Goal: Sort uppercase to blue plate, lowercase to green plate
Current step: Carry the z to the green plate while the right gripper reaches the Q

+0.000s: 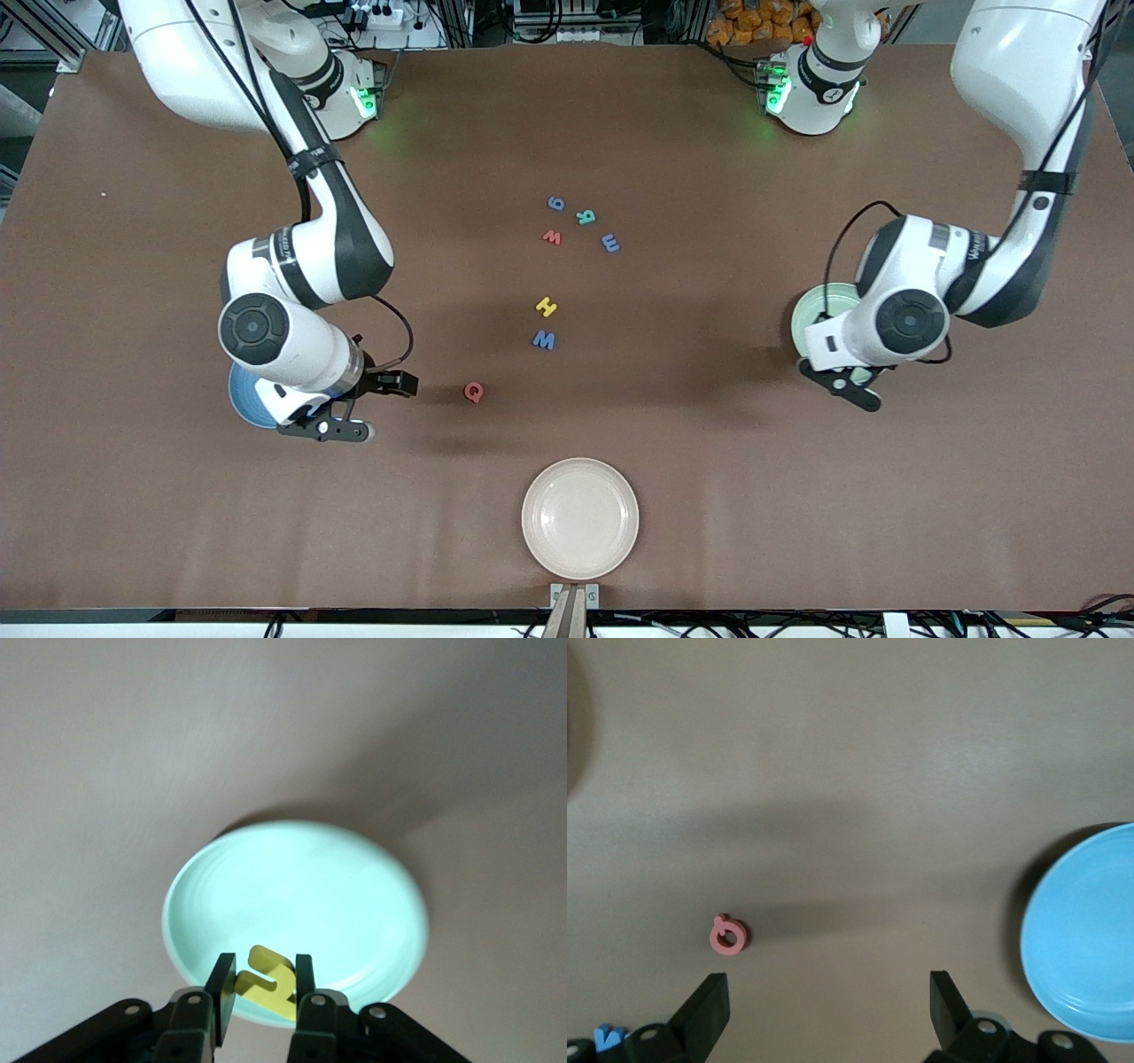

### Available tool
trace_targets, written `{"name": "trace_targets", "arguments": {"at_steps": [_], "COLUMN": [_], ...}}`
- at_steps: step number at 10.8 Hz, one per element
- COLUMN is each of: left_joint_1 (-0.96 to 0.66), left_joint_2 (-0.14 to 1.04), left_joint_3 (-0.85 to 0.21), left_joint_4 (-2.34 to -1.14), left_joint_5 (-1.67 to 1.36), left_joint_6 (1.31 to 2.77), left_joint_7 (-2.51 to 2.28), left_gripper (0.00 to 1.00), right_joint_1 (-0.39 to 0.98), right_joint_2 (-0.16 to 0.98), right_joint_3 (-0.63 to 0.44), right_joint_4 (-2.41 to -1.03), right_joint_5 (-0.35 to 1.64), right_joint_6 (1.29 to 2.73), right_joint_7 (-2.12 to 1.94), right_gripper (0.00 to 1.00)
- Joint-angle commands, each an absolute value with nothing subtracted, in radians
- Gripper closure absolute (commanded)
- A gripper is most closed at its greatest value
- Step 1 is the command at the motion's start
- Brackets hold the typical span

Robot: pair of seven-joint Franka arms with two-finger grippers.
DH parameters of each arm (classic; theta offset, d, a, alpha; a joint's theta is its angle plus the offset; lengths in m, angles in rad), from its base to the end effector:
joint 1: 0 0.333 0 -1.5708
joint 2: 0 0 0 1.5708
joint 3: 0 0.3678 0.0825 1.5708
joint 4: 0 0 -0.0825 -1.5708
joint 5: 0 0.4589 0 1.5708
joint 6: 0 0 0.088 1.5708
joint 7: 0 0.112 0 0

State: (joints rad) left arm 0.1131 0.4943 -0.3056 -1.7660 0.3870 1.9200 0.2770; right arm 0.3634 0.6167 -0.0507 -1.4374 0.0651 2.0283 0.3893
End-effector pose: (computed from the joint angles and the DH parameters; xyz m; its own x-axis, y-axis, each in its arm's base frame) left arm 0.6984 -0.0915 0.2690 0.7555 -0.5568 -0.3452 -0.6121 -0.7878 -0.0688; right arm 0.7670 0.2601 0.3314 0.9947 -0.0966 -0.0340 -0.0972 -0.9951 -0.0167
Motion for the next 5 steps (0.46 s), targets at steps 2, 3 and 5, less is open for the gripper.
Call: {"name": "trace_targets", "arguments": {"at_steps": [2,3,5], "left_joint_1": [0.138,0.138,0.138], "left_joint_2": [0.491,0.492,0.497], "left_joint_3": [-0.252,-0.252,-0.233], "left_joint_4": [-1.821,-1.835,-1.871], "left_joint_5": [0.312,0.283,0.185], "left_joint_6": [1.928,1.928,1.946], "left_joint_7": [0.368,0.365,0.354], "left_gripper": [1.0,1.0,1.0], "right_joint_1": [0.397,0.399,0.42], "right_joint_2": [0.687,0.705,0.747], "right_joint_3": [-0.055,-0.055,-0.055], "right_joint_4": [-1.384,-1.384,-1.384], "right_joint_5": [0.084,0.087,0.089], "right_joint_6": [2.049,2.086,2.147], "right_joint_7": [0.411,0.434,0.523], "right_gripper": [0.0,0.0,0.0]}}
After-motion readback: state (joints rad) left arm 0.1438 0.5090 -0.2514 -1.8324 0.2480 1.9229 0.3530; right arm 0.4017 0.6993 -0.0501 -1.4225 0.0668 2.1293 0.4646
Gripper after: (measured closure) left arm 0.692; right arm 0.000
